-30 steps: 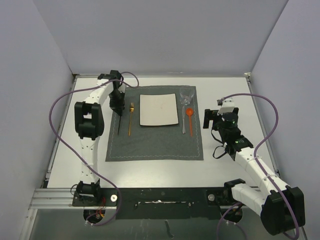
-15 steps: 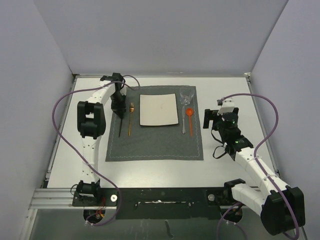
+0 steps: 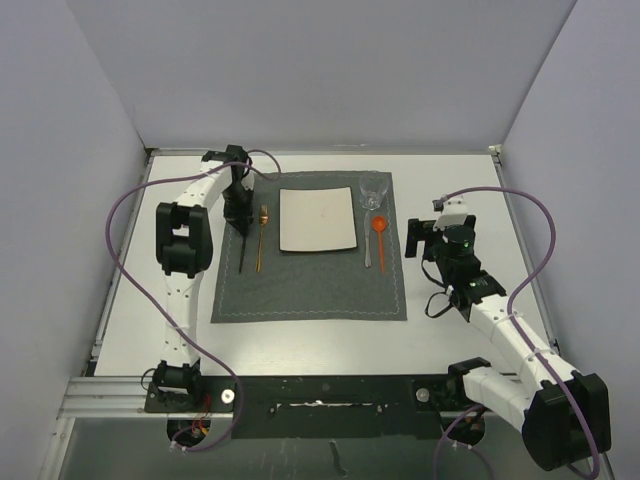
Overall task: Set the dinner table for one person
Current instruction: Place the fork on the napkin.
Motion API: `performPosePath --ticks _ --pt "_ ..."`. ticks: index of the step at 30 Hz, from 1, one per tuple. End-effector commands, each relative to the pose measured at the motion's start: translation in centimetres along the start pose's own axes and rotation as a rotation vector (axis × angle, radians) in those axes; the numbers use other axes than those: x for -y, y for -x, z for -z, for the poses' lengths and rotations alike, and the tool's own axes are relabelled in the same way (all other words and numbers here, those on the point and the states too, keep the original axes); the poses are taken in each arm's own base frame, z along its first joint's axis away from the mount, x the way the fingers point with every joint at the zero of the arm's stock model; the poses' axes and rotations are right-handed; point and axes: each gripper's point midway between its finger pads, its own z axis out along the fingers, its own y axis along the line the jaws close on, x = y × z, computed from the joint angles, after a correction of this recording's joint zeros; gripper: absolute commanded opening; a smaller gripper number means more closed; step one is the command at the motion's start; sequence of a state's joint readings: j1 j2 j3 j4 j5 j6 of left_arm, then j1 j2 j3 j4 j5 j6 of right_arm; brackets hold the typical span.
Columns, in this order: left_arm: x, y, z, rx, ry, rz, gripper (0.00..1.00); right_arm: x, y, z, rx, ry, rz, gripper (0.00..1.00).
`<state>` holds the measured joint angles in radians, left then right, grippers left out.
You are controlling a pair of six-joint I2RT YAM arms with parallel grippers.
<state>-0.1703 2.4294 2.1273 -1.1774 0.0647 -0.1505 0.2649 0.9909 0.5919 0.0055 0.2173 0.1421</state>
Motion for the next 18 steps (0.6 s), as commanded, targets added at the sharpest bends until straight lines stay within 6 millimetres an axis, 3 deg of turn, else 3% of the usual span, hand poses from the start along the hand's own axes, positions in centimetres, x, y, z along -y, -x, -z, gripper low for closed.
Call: performPosePath --ticks 1,18 --pt "0.3 0.6 -0.5 0.002 -0.009 0.012 0.00 -0.1 2.1 0.3 0.073 0.001 -0.011 0.98" --pt "0.0 0.0 -2.0 -0.029 -0.002 0.037 0.00 -0.3 2.1 0.3 0.070 0.004 -0.008 0.98"
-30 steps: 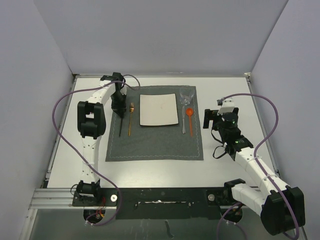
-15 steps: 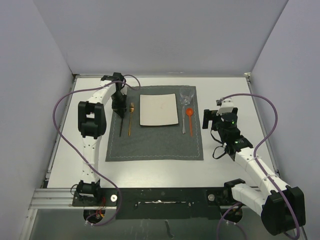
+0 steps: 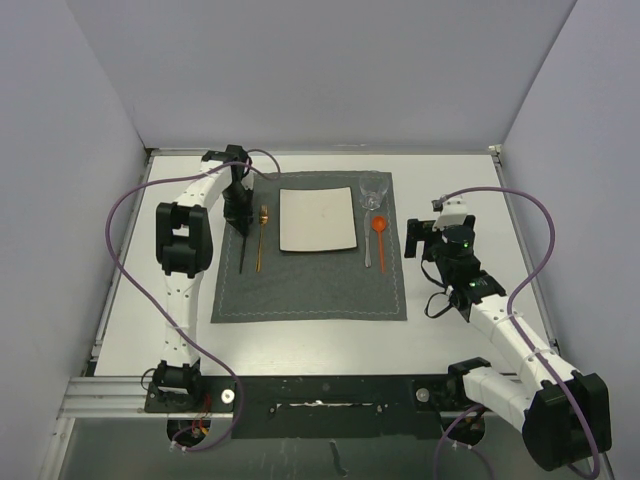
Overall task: Set the dinner table for one person
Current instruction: Place the fork on the napkin.
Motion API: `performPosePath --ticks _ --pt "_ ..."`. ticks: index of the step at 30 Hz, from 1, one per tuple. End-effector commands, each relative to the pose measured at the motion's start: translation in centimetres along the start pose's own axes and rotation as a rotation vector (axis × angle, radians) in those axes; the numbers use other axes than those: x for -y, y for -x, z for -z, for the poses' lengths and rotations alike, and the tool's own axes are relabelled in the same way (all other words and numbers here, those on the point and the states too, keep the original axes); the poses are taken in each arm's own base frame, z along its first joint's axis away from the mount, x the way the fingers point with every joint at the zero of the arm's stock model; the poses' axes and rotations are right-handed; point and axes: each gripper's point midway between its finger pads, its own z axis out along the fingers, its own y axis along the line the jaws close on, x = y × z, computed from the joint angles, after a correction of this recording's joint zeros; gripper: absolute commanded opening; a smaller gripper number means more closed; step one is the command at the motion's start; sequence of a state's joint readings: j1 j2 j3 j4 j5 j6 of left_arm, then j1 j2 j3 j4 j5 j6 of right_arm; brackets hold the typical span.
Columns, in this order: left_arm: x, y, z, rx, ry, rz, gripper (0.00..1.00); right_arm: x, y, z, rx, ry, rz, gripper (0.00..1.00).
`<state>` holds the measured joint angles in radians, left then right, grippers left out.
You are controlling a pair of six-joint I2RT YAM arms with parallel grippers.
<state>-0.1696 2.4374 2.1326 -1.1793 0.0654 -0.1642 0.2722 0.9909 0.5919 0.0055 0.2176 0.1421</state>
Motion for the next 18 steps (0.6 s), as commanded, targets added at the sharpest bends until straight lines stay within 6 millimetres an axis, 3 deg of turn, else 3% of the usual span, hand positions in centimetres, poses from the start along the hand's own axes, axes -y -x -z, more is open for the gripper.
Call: performPosePath --ticks 1,5,7,12,15,18 --pt "-0.12 -0.02 -1.85 -0.025 0.002 0.023 0.00 -0.10 2.12 0.31 0.071 -0.002 -0.011 0.98" --pt "-0.34 -0.08 -1.96 -0.027 0.015 0.026 0.03 -0.10 2.11 0.34 0.068 -0.002 -0.011 0.98" --pt "-0.40 -0.09 -2.01 -0.027 0.018 0.025 0.18 -0.06 2.16 0.34 0.069 -0.003 -0.010 0.98" --pt "-0.58 -0.02 -1.86 -0.020 0.032 0.019 0.36 -0.17 2.30 0.28 0.070 0.001 -0.010 0.98" --pt "-0.52 0.00 -1.73 -0.016 0.030 0.013 0.53 -0.22 2.37 0.26 0.070 0.004 -0.010 0.98" --pt "-0.26 0.10 -1.42 -0.008 0.026 0.002 0.80 -0.31 2.32 0.24 0.069 0.008 -0.010 0.98"
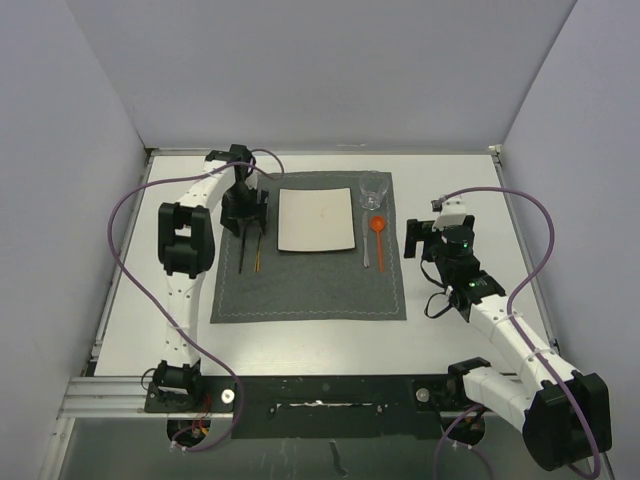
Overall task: Set the dinner table for one person
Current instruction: Place the fork on the napkin, then reset both arms
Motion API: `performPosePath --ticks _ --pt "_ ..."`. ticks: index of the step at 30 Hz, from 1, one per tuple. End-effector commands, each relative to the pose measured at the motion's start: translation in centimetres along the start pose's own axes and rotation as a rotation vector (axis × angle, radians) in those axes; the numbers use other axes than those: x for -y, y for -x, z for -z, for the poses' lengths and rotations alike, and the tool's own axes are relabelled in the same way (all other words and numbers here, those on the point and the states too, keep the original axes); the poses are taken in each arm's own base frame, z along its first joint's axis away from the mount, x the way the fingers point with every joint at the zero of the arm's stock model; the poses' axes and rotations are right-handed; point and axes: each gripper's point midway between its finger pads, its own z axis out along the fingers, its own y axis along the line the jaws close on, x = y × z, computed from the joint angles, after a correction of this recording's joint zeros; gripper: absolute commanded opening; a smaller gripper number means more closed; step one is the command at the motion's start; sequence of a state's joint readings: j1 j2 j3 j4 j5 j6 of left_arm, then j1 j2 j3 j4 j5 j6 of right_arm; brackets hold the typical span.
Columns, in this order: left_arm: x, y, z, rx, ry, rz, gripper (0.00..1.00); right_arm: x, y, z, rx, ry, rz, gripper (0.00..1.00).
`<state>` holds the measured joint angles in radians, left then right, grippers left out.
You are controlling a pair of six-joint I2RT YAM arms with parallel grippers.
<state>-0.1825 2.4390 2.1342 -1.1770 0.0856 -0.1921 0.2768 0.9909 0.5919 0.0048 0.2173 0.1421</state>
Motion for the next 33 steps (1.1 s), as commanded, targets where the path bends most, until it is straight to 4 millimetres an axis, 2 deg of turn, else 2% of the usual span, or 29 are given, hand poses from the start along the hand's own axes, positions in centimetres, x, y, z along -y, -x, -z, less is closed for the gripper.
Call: performPosePath --ticks 1,2,3,10,15,20,23,27,30,33 --pt "-1.3 0.2 -1.2 -0.004 0.046 -0.015 0.89 -0.1 2.3 0.2 0.068 0.003 -0.011 0.98" --pt "-1.3 0.1 -1.1 -0.006 0.047 -0.017 0.96 -0.2 2.3 0.2 0.068 0.004 -0.013 0.98" --pt "-1.3 0.1 -1.0 -0.006 0.047 -0.018 0.98 -0.2 2.3 0.2 0.067 0.004 -0.013 0.98" --pt "-1.1 -0.1 -0.3 0.008 0.033 -0.026 0.98 -0.1 2.4 0.3 0.069 0.004 -0.014 0.98" --pt "0.2 0.0 0.5 0.029 -0.018 -0.054 0.98 0.0 2.5 0.6 0.071 0.003 -0.015 0.98" --pt "1.5 1.1 2.9 0.105 -0.051 -0.081 0.98 0.1 2.7 0.8 0.075 0.000 -0.016 0.98" --pt "1.8 2.1 5.4 0.176 -0.053 -0.092 0.98 0.1 2.9 1.0 0.076 -0.002 -0.013 0.98" --pt "1.9 3.5 10.3 0.310 -0.042 -0.104 0.98 0.3 3.2 1.2 0.080 -0.007 -0.010 0.98" --pt "1.8 4.6 15.0 0.445 -0.028 -0.114 0.98 0.3 3.7 1.5 0.094 -0.008 -0.013 0.98" --pt "1.9 5.1 21.0 0.594 -0.019 -0.120 0.98 0.4 4.2 1.9 0.099 -0.009 -0.016 0.98"
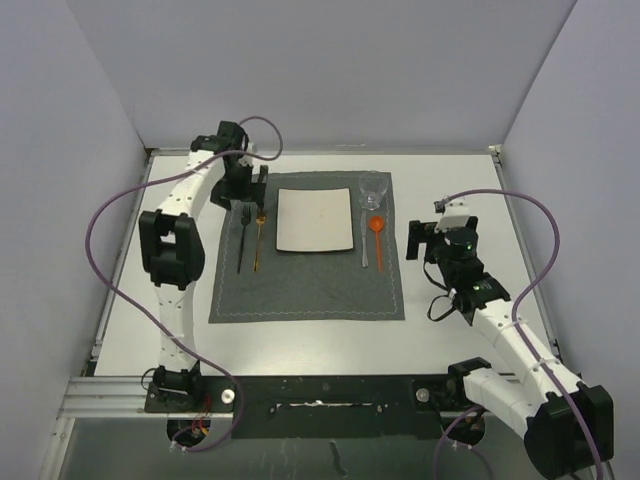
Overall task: Set the dinner table for one person
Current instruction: Reset both arms
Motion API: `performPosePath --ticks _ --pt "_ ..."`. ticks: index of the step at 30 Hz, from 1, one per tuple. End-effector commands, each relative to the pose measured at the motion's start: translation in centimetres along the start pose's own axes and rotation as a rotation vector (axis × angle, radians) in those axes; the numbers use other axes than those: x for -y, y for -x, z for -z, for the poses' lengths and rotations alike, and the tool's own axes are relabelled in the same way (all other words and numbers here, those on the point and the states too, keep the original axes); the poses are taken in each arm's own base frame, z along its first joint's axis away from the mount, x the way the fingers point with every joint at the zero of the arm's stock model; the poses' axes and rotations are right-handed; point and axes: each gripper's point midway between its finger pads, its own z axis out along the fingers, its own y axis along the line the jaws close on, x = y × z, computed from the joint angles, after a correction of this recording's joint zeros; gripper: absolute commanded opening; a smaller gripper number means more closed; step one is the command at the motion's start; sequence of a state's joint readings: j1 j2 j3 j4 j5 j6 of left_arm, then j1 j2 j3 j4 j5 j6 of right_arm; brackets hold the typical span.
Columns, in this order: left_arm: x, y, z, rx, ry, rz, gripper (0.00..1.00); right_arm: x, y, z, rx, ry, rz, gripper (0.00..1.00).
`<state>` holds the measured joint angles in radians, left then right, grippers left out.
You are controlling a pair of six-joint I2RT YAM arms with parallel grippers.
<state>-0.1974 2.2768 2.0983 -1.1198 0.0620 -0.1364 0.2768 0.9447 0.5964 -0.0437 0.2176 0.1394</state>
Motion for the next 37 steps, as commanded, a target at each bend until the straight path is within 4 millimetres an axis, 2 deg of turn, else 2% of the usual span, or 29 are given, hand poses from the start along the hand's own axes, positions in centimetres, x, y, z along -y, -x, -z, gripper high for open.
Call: performPosePath --ticks 1,4,7,9,13,18,23,27,32,37 --pt "0.8 6.3 16.0 0.462 0.006 -0.043 0.98 0.3 4.0 1.0 0.096 -0.011 -0.020 0.98" --pt "1.3 6.4 20.2 0.577 -0.017 -0.061 0.98 0.8 4.2 1.3 0.083 -0.047 -0.048 0.98" --pt "1.5 4.7 21.0 0.601 -0.047 -0.028 0.98 1.2 4.3 1.4 0.054 -0.075 -0.059 0.98" --pt "2.5 3.7 20.6 0.627 -0.113 -0.031 0.98 1.5 4.1 1.3 0.025 -0.095 -0.061 0.98" --pt "3.6 0.7 18.0 0.659 -0.204 0.000 0.98 2.3 3.6 1.6 -0.042 -0.147 -0.063 0.98" --pt "4.0 -2.9 15.6 0.661 -0.202 -0.012 0.98 3.2 4.6 3.7 -0.036 -0.174 -0.049 0.98" --pt "3.3 -5.2 15.6 0.712 -0.138 -0.054 0.98 3.1 5.3 5.3 0.024 -0.150 -0.080 0.98" --pt "2.8 -6.3 15.5 0.710 -0.120 -0.046 0.98 3.2 4.8 5.6 -0.022 -0.162 -0.088 0.98" --pt "4.5 -7.0 16.1 0.711 -0.217 -0.117 0.98 3.9 5.1 6.3 -0.074 -0.205 -0.096 0.98" --pt "4.6 -6.8 16.3 0.727 -0.217 -0.129 0.98 3.8 5.6 7.0 -0.044 -0.192 -0.113 0.98"
